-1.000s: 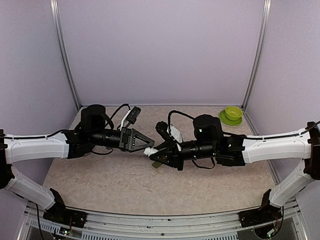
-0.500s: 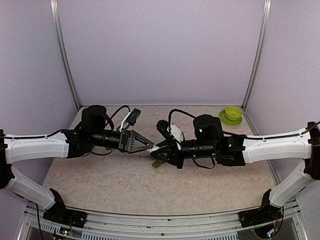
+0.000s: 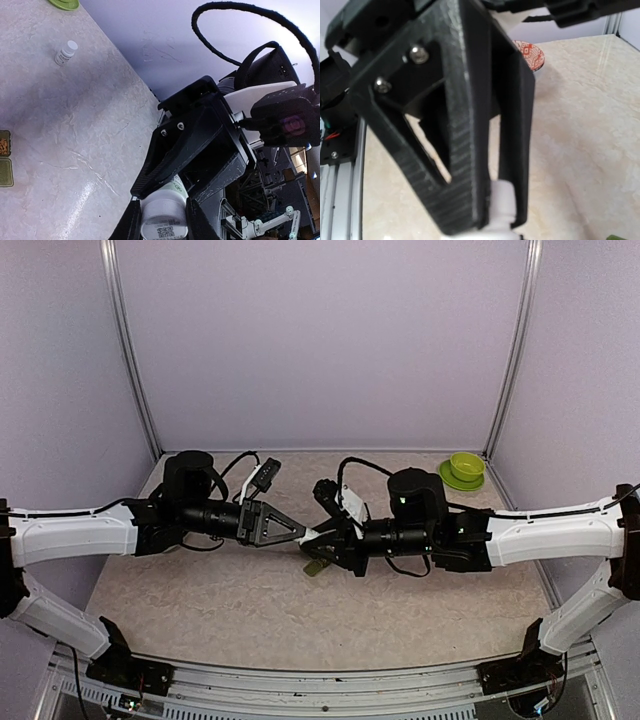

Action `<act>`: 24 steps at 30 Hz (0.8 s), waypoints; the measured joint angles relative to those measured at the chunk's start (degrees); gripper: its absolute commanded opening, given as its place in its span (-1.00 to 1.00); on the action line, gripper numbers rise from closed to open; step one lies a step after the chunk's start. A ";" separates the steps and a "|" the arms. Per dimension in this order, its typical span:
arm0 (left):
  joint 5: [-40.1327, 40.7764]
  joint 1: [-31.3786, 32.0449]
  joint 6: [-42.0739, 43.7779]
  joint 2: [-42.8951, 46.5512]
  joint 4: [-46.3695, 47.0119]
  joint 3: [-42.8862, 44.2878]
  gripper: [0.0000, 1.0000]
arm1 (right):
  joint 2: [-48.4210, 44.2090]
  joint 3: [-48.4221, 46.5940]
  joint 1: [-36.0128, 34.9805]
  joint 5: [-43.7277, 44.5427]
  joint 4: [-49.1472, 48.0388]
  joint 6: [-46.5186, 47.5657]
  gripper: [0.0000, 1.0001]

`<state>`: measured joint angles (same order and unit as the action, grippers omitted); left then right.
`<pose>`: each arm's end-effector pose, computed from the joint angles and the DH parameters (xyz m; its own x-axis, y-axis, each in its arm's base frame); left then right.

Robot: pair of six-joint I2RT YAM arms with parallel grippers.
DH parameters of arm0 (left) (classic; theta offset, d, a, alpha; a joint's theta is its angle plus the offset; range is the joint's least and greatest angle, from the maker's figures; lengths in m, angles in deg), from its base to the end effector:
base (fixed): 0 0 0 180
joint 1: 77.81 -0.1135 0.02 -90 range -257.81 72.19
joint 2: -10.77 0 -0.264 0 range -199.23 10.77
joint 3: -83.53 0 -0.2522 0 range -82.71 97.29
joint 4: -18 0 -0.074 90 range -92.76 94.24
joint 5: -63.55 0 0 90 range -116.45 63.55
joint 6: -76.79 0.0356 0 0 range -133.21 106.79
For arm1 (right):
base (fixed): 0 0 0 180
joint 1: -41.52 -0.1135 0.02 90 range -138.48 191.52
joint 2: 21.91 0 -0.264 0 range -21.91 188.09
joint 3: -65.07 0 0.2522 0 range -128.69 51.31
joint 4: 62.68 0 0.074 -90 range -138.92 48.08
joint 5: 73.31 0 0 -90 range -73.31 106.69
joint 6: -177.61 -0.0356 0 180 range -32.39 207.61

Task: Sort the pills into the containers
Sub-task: Pass from the left arm to the right, then adjust the pill bottle.

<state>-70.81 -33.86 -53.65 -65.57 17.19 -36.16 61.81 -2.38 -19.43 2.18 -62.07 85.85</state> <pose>0.1953 -0.2228 0.2716 -0.7931 0.1204 -0.5971 0.6090 0.1687 -0.7750 0.1558 0.2989 0.2738 -0.1705 -0.2457 -0.9542 -0.9579 0.2682 0.1021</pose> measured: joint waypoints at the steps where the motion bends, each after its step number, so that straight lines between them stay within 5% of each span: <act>1: 0.00 0.00 0.00 -0.02 0.00 0.00 -0.72 | 0.00 0.00 0.00 0.02 0.02 0.22 -0.35; 5: 0.02 -0.15 0.00 -0.02 -0.17 0.20 -0.73 | 0.00 0.09 0.07 0.83 0.46 1.25 0.28; 8: 0.50 -0.55 0.00 -0.02 -1.38 0.83 -0.73 | -0.33 1.03 0.28 2.47 1.38 3.23 0.51; 17: 2.75 -2.54 -0.44 -1.07 -3.89 1.53 -0.72 | -4.17 4.04 0.35 7.82 4.11 9.51 0.72; 24: 1.44 -1.55 8.55 -0.85 -8.31 4.83 -0.72 | -4.48 1.95 4.22 -5.60 6.88 6.73 0.68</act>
<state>-69.36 -35.42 -45.11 -66.42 8.88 -31.33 57.33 -0.43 -15.21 -3.41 -55.19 92.59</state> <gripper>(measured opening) 0.224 0.851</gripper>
